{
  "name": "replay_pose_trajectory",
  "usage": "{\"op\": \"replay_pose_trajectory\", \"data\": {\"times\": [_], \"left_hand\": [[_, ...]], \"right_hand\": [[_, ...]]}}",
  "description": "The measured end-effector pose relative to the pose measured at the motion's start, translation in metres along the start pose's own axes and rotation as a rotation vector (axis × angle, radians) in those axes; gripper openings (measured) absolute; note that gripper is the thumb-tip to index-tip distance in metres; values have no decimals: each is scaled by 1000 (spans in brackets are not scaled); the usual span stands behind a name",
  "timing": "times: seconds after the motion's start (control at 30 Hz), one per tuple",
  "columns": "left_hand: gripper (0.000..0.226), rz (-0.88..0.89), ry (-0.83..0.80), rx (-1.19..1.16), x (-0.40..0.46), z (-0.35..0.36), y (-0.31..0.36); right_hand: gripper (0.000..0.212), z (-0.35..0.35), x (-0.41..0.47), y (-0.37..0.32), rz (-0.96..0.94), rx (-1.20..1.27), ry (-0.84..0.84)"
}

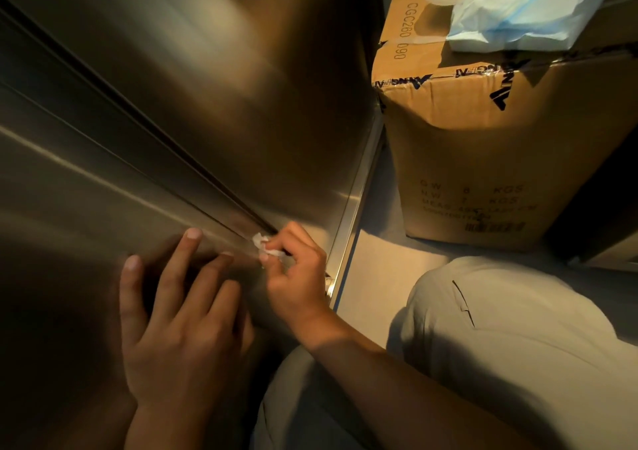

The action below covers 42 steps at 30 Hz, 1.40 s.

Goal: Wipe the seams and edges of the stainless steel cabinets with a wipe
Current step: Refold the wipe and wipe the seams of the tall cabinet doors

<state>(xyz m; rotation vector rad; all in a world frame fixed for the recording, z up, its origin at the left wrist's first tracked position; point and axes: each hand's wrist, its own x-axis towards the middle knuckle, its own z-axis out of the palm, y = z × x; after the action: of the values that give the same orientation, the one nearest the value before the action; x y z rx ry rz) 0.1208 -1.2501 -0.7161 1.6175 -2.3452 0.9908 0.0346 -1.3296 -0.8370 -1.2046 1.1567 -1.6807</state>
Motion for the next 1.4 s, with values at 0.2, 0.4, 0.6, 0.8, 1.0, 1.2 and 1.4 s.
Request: {"op": "replay_pose_trajectory", "data": {"times": [0.2,0.4,0.6,0.8,1.0,1.2,1.4], "left_hand": [[21,2,-17,-9,-1,2,-1],[19,-1,14,-4,1,2,0],[19,2,28,-2,0,-1,1],[22,5,-9,-7,1,-4,0],[25,-11,-18,7,1,-2,1],[26,-1,-19,4,1,0,-1],[23,-16,-16,13,1,-3,-1]], "right_hand": [[18,-6,-25,51,194,-145,-11],[21,-23,-40,118,542,-307,-57],[17,-29,-29,122,763,-363,-110],[14,-28,-15,87,678,-435,-146],[22,-20,17,15,594,-299,-198],[14,-17,45,-72,356,1,-229],[22,-27,58,-95,323,402,-219]]}}
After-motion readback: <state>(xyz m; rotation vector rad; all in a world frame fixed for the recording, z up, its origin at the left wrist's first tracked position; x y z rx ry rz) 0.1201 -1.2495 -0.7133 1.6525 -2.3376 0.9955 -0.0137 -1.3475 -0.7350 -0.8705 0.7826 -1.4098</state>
